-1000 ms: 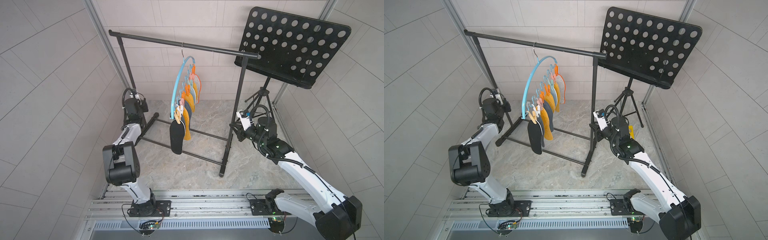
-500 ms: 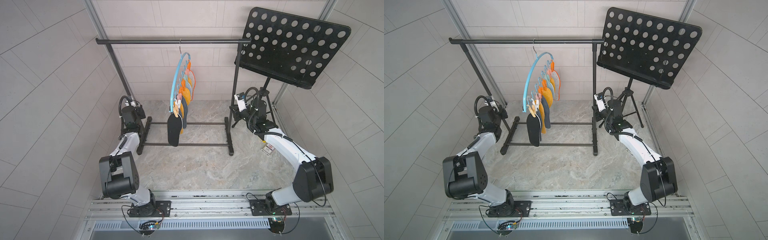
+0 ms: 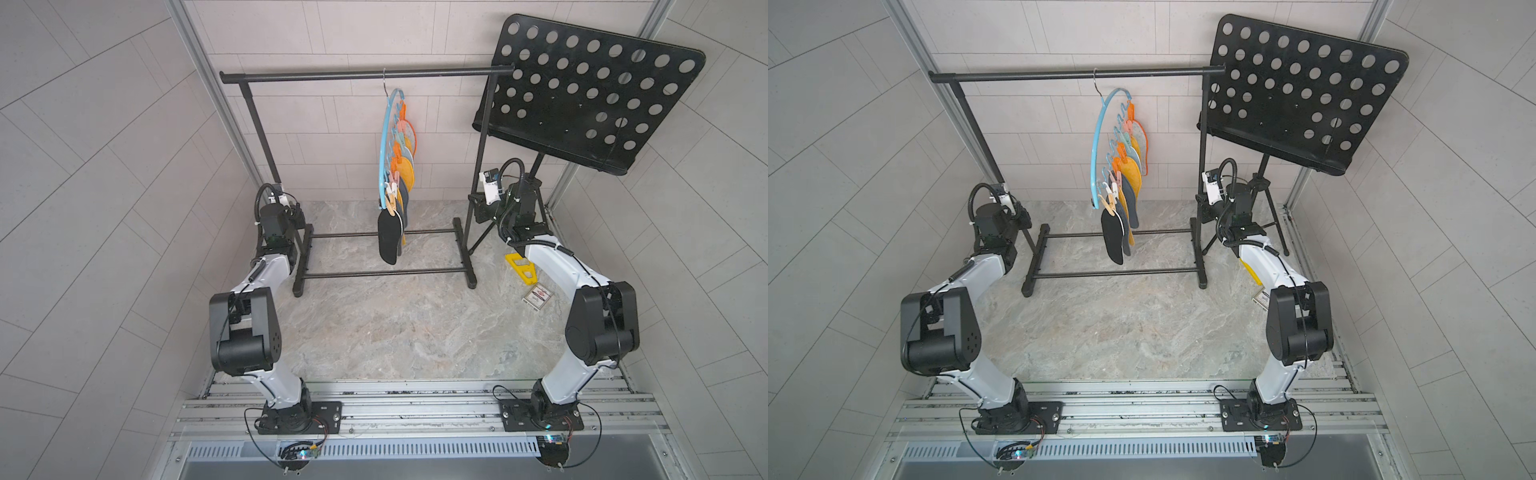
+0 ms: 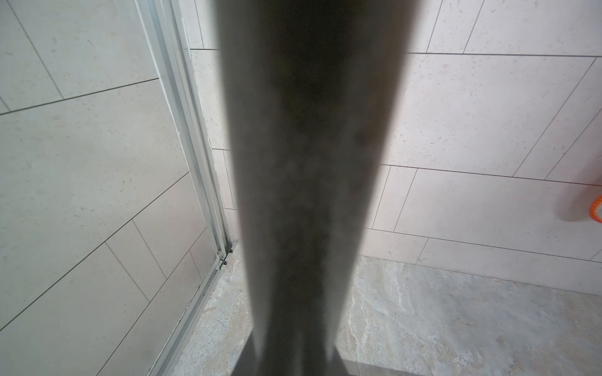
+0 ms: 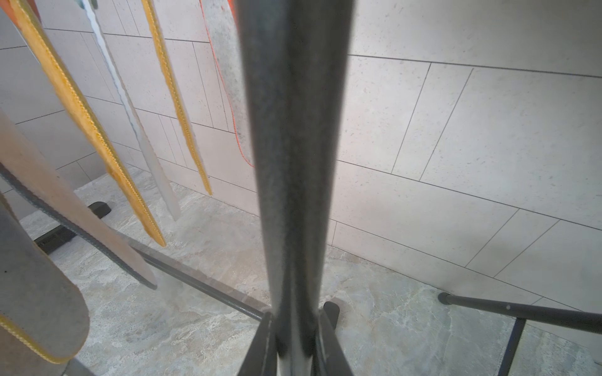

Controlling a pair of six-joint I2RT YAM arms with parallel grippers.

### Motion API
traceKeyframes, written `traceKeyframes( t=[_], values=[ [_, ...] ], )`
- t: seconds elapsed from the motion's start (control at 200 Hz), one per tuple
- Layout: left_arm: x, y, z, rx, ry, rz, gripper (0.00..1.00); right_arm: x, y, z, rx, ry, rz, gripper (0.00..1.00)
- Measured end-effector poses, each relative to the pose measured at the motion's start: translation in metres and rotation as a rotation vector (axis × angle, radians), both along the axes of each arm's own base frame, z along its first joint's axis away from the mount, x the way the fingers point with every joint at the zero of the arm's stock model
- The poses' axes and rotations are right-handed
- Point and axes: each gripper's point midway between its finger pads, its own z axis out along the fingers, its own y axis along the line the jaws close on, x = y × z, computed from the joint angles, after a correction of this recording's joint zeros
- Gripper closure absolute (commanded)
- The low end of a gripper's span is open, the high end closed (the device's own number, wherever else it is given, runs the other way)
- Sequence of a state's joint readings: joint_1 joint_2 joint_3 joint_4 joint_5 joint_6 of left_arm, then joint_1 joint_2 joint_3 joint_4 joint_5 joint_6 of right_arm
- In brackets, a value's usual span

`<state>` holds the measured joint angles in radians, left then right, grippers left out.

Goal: Take the shoe insoles off the hanger
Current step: Adjust the clothesline at the center of the board.

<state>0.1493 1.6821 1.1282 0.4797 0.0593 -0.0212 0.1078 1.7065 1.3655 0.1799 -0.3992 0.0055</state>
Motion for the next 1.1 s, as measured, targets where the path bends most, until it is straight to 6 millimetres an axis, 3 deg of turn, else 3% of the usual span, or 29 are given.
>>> traceKeyframes(
  t=[0.08, 0.205, 0.275, 0.36, 0.39, 0.44, 0.711, 0.811, 0.956, 1.101],
  values=[
    [0.002, -0.002, 0.001, -0.001, 0.006, -0.013, 0.76, -0.002, -0.001, -0.003, 0.012, 0.008, -0.001, 0.6],
    [0.003, -0.016, -0.002, -0.056, 0.043, -0.073, 0.55, -0.013, 0.0, -0.033, 0.024, 0.1, -0.005, 0.43],
    [-0.002, -0.022, -0.01, -0.087, 0.092, -0.086, 0.42, -0.021, 0.0, -0.049, 0.02, 0.146, -0.009, 0.38],
    [-0.014, -0.029, -0.019, -0.127, 0.163, -0.09, 0.35, -0.035, -0.001, -0.062, 0.014, 0.191, -0.011, 0.35],
    [-0.019, -0.031, -0.02, -0.14, 0.185, -0.092, 0.23, -0.041, -0.002, -0.064, 0.015, 0.201, -0.012, 0.34],
    [-0.03, -0.036, -0.019, -0.152, 0.215, -0.102, 0.12, -0.051, -0.003, -0.065, 0.015, 0.214, -0.019, 0.32],
    [-0.093, -0.05, -0.004, -0.243, 0.309, -0.083, 0.12, -0.099, -0.013, -0.06, 0.035, 0.226, -0.052, 0.32],
    [-0.123, -0.049, -0.011, -0.315, 0.362, -0.027, 0.13, -0.119, -0.015, -0.067, 0.054, 0.261, -0.069, 0.33],
    [-0.178, -0.067, -0.063, -0.455, 0.511, 0.03, 0.16, -0.146, -0.004, -0.073, 0.078, 0.317, -0.063, 0.34],
    [-0.236, -0.117, -0.13, -0.627, 0.709, -0.014, 0.21, -0.179, 0.017, -0.076, 0.104, 0.36, -0.014, 0.37]
  ],
)
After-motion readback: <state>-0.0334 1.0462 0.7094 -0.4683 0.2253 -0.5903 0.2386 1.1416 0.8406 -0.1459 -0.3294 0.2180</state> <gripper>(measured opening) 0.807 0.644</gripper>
